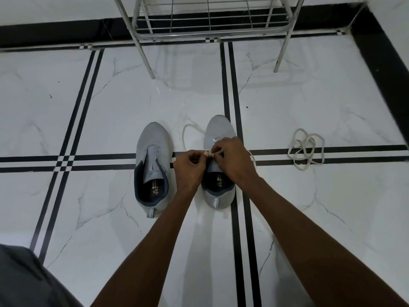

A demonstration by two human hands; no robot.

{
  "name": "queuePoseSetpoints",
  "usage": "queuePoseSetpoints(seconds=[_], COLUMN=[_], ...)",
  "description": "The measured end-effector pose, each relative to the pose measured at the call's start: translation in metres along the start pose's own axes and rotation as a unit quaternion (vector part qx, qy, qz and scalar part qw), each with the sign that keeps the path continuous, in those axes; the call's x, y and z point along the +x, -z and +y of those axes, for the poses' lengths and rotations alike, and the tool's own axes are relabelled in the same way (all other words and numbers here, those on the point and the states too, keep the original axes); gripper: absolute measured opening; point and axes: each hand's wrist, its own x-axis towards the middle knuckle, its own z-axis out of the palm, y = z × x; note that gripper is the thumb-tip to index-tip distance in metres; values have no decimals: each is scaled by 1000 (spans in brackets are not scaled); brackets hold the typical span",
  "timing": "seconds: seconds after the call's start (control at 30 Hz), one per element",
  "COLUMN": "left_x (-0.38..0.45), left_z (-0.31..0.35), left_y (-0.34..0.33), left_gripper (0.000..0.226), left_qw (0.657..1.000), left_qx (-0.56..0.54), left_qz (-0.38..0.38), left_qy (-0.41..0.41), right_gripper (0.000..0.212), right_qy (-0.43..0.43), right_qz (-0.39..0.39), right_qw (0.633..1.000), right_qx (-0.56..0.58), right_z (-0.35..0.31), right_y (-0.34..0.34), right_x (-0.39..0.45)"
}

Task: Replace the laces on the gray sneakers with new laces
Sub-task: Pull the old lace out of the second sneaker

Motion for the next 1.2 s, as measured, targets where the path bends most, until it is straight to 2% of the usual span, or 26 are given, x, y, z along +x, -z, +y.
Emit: queuePoseSetpoints(seconds=[0.1, 0.2, 0.23, 0.3, 0.33, 0.4, 0.47, 0.57, 0.63, 0.73, 0.87, 0.97, 1.07, 1.2], left_x=[-1, -3, -3, -4, -4, -5, -5, -2, 0, 1, 3, 0, 1, 13], left_z=[-1, -1, 0, -2, -1, 0, 1, 0, 0, -2, -10, -8, -2, 6], left_y=[1, 4, 5, 8, 6, 5, 2, -1, -3, 1, 13, 12, 5, -8], left_gripper=[15, 16, 16, 18, 18, 19, 19, 20, 15, 13, 5, 8, 21, 30], left_qw=[1000, 1000, 1000, 1000, 1000, 1000, 998, 994, 991, 989, 994, 994, 989, 952], left_qx=[10, 18, 19, 15, 13, 26, 54, 91, 106, 123, 91, 99, 109, 206], left_qz=[4, 14, 16, 13, 8, 8, 10, -8, -19, -13, 42, 28, -3, -74], left_qy=[-2, 5, 6, 1, -4, -10, -21, -55, -73, -85, -37, -39, -97, -216], right_gripper=[12, 10, 9, 9, 17, 36, 41, 27, 17, 17, 15, 12, 11, 17], right_qy=[-21, -135, -167, -208, -216, -209, -196, -166, -142, -140, -196, -200, -176, -109], right_qz=[14, 156, 174, 145, 128, 103, 71, 17, 0, -46, -4, 19, 30, 10], right_qw=[999, 976, 968, 965, 965, 966, 972, 982, 989, 988, 980, 977, 979, 991], right_qx=[22, 69, 70, 69, 79, 109, 110, 93, 40, -40, 30, 72, 95, 72], right_z=[-2, 21, 33, 51, 54, 45, 27, 10, 6, 4, 24, 25, 21, 18], right_y=[4, 25, 33, 46, 49, 43, 33, 21, 19, 20, 27, 23, 17, 10], right_x=[1, 10, 13, 15, 13, 9, 2, -8, -7, -1, -4, -10, -14, -15])
